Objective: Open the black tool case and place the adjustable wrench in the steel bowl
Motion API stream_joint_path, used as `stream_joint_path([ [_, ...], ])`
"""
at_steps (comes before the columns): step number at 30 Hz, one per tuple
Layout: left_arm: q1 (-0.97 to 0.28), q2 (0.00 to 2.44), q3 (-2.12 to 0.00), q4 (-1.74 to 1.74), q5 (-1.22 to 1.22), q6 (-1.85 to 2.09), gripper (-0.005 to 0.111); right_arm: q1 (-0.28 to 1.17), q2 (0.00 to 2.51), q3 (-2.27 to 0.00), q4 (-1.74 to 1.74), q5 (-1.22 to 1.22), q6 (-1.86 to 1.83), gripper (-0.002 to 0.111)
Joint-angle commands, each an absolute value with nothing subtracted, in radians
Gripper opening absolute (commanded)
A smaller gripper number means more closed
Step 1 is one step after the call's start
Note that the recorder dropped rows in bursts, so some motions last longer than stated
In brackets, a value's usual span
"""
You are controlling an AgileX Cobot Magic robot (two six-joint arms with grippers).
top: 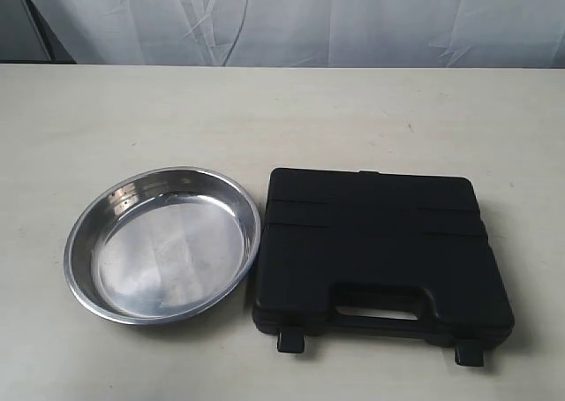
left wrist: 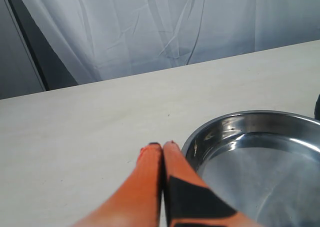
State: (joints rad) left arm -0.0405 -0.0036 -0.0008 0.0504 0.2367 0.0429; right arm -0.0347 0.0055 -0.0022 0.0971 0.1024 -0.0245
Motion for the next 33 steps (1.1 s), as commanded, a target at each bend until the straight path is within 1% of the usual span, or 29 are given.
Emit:
stream_joint_path([
  [1,-0.043,0.000,0.000,0.046,0.239,0.038,0.000,-0.039,0.000,0.000,0.243,-0.162,-0.023,-0.001],
  [7,-0.043,0.000,0.000,0.046,0.239,0.038,0.000,-0.039,0.000,0.000,0.362,-0.429,-0.014,-0.001],
  [9,-0.043,0.000,0.000,0.046,0.239,0.038,0.000,-0.039,0.000,-0.001,0.444,-0.500,0.131,-0.001],
  [11,-0.043,0.000,0.000,0.046,0.239,0.038,0.000,-0.039,0.000,-0.013,0.558,-0.501,0.253,-0.001],
  [14,-0.043,0.000,0.000,0.046,0.239,0.038,0.000,-0.039,0.000,-0.040,0.679,-0.480,0.258,-0.001],
  [16,-0.043,0.000,0.000,0.046,0.239,0.038,0.000,-0.039,0.000,-0.061,0.683,-0.538,0.199,-0.001],
  [17,-0.043,0.000,0.000,0.046,0.239,0.038,0.000,-0.039,0.014,-0.101,0.685,-0.603,0.061,-0.001],
  [18,-0.043,0.000,0.000,0.046,0.239,0.038,0.000,-0.039,0.030,-0.126,0.685,-0.625,0.018,-0.001],
  [22,-0.043,0.000,0.000,0.046,0.239,0.038,0.000,-0.039,0.122,-0.236,0.636,-0.653,-0.206,-0.001],
  [25,-0.043,0.000,0.000,0.046,0.239,0.038,0.000,-0.039,0.233,-0.323,0.502,-0.661,-0.337,-0.001],
  [27,-0.043,0.000,0.000,0.046,0.239,0.038,0.000,-0.039,0.337,-0.403,0.422,-0.607,-0.374,-0.001],
  [29,-0.043,0.000,0.000,0.046,0.239,0.038,0.000,-0.039,0.440,-0.499,0.377,-0.453,-0.374,-0.001],
  [31,-0.043,0.000,0.000,0.046,0.239,0.038,0.000,-0.039,0.569,-0.608,0.340,-0.195,-0.374,-0.001],
  [33,-0.043,0.000,0.000,0.046,0.239,0.038,0.000,-0.039,0.721,-0.760,0.287,0.191,-0.374,-0.001],
])
